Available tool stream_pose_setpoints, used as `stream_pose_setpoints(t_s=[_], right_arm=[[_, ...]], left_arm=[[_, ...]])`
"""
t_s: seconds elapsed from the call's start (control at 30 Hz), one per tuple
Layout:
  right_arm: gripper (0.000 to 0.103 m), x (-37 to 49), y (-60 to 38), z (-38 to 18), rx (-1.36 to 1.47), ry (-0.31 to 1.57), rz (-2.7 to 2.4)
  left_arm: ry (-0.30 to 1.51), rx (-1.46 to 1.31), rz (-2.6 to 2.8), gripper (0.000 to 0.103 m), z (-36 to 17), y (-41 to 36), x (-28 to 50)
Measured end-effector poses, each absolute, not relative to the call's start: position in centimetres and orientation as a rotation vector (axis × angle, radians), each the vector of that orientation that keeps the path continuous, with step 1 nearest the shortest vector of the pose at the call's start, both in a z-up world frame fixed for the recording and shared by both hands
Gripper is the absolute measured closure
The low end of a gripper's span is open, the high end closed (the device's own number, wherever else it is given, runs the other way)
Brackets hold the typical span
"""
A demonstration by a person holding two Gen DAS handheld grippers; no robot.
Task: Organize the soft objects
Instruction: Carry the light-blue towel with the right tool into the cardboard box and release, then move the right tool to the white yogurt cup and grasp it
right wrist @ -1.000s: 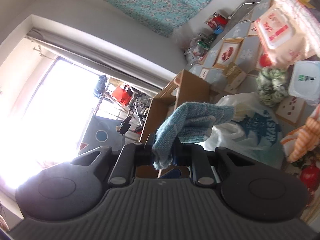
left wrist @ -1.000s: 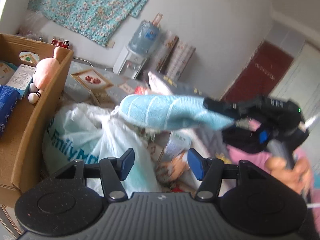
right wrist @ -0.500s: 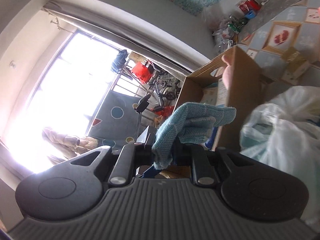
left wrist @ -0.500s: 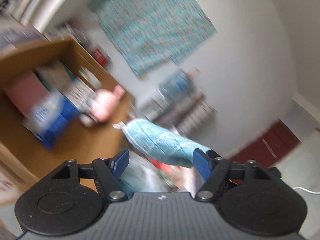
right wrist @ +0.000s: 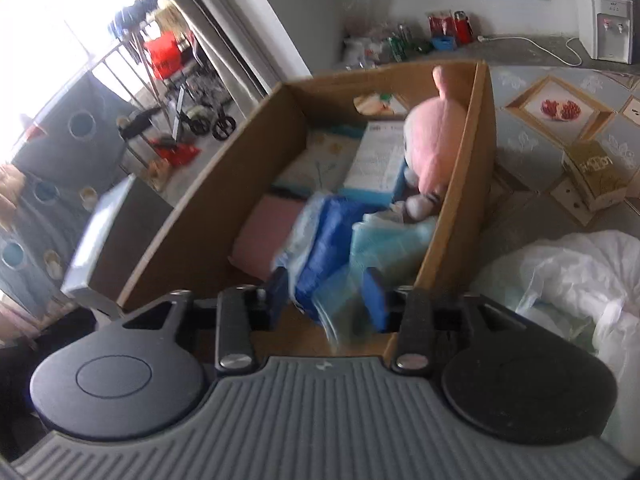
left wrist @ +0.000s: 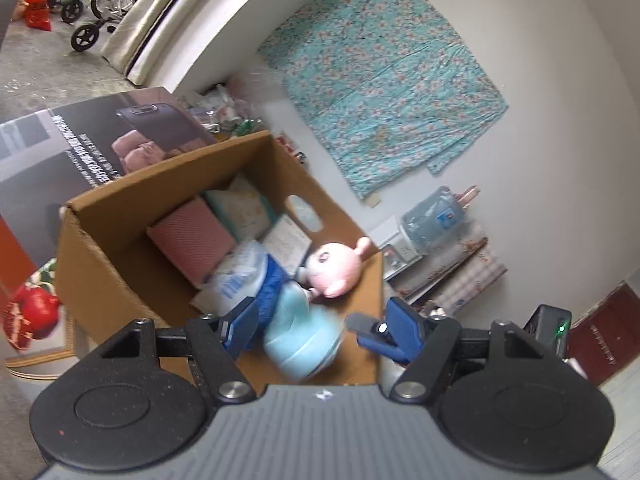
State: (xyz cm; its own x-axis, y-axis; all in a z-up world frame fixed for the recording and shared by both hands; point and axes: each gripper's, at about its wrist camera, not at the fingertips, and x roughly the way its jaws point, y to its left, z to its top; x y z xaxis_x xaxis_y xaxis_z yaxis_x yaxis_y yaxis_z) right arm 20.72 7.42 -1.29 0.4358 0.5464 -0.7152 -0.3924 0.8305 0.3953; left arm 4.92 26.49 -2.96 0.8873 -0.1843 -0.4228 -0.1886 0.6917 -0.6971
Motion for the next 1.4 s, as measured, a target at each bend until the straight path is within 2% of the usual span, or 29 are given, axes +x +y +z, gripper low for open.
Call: stream_pose_setpoints(t_s=[0.07, 0.23, 0.47, 0.7, 1.13, 1.4], right_arm=[[0.048, 19.6, 7.7, -1.2, 0.150, 0.938, 0.595], [0.044, 17.8, 5.9, 1.0, 0.147, 0.876, 0.599], [0.034, 16.2, -2.1, 5.3, 0.248, 0.755, 0.543], [0.031, 15.5, -12.4, 7.4, 0.385, 0.700, 0.416], [0.031, 13.7, -27.2, 2.1, 0.583, 0.753, 0.241], [0.031, 13.8, -31.3, -0.8, 0.528, 0.827, 0.193]], left_arm=[[0.499, -0.803, 0.011, 0.032, -3.2, 26.8, 4.7], [0.497, -0.763, 0.015, 0.032, -2.9, 26.7, 4.4], [0.526, -0.640, -0.015, 0.032, -1.8, 23.9, 5.2], [0.558, -0.432, -0.131, 0.029, 0.1, 17.7, 7.5], [0.639, -0.211, -0.328, 0.029, -0.1, 4.8, 11.9], [0.668, -0.028, -0.454, 0.030, -2.7, -3.8, 12.2]])
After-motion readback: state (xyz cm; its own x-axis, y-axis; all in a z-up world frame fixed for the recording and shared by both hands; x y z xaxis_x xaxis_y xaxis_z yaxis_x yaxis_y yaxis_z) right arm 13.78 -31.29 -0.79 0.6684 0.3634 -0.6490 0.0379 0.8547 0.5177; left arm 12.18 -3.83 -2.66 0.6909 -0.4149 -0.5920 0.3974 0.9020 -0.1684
